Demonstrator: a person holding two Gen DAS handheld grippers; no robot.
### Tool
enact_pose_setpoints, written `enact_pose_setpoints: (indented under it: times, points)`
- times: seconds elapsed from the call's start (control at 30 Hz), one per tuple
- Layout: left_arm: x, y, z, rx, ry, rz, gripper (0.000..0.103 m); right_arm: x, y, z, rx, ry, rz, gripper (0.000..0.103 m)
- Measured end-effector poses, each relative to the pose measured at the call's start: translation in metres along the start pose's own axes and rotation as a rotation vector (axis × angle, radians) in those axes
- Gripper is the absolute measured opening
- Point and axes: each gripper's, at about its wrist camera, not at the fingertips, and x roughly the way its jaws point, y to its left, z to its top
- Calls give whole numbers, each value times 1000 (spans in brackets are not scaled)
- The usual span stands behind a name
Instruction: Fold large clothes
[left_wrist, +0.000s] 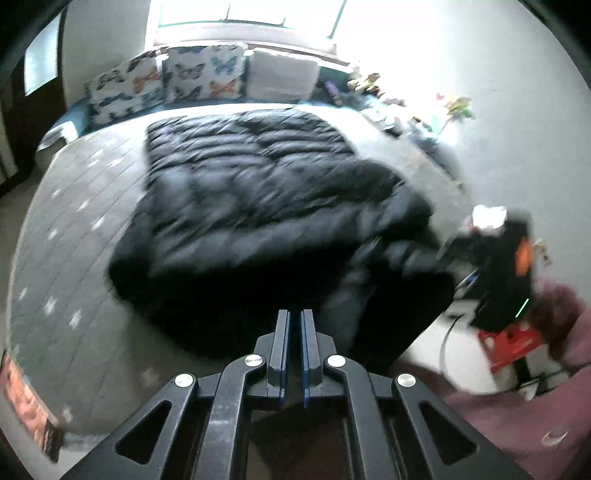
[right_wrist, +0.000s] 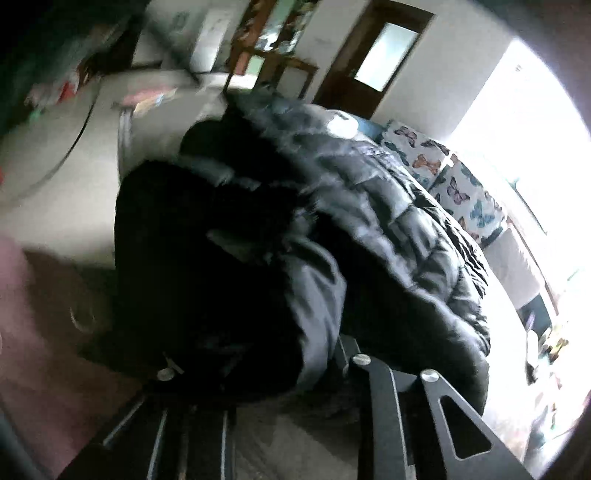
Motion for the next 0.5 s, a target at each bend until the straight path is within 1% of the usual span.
enact_pose_setpoints:
  times: [0.07, 0.13, 0.2, 0.23, 0.33, 0.37, 0.47, 0.5]
  points:
    - [-2, 12, -18, -1, 11, 63, 6, -7, -20, 14, 83, -21, 30, 23]
    - [7, 15, -30, 13, 23, 114, 6, -12, -33, 23, 139, -39, 48, 22]
    - [16, 16, -42, 56, 20, 186, 6, -18, -45, 31, 194, -56, 68, 21]
    - [21, 15, -46, 79, 11, 210, 6, -18, -50, 36, 220, -60, 78, 21]
    - [34, 4, -55, 175, -66, 288, 6, -23, -65, 42, 290, -77, 90, 20]
    - [38, 0, -58, 204, -89, 298, 6, -23, -69, 43, 317, -81, 96, 20]
    - [46, -11, -63, 317, -195, 339, 6, -21, -81, 50, 360, -92, 99, 20]
    - [48, -13, -62, 343, -214, 350, 6, -19, -86, 52, 364, -92, 99, 20]
